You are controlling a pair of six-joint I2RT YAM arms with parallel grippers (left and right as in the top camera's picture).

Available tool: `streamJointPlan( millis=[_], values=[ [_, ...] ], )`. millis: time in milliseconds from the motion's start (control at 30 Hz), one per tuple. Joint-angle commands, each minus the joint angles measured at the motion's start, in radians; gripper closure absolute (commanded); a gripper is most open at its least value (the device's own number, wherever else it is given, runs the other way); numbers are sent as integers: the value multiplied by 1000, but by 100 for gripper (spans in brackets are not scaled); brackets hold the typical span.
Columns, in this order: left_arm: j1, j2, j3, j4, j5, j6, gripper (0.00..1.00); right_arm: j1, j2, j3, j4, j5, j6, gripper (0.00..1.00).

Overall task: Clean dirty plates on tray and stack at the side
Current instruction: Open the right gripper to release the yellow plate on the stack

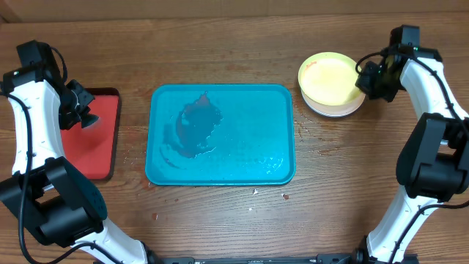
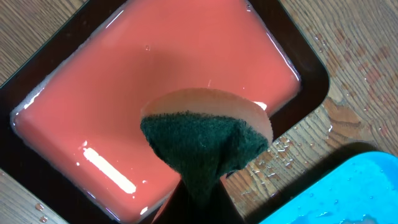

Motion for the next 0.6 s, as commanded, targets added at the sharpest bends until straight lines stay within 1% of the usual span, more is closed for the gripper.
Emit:
streamJointPlan(
  millis=[0, 200, 300, 400, 567],
  values=[
    [4, 8, 0, 3, 4, -9, 96, -2, -45, -24, 17, 36, 42, 96],
    [4, 8, 0, 4, 3, -9, 96, -2, -45, -20, -6, 6, 43, 96],
    [4, 9, 0, 7, 1, -9, 96, -2, -59, -19, -40, -21, 42, 81],
    [5, 13, 0, 20, 2, -9, 96, -2, -87, -7, -82, -22, 43, 71],
    [6, 35, 0, 28, 0, -5, 96, -2, -161, 15, -158, -22, 42, 63]
  ],
)
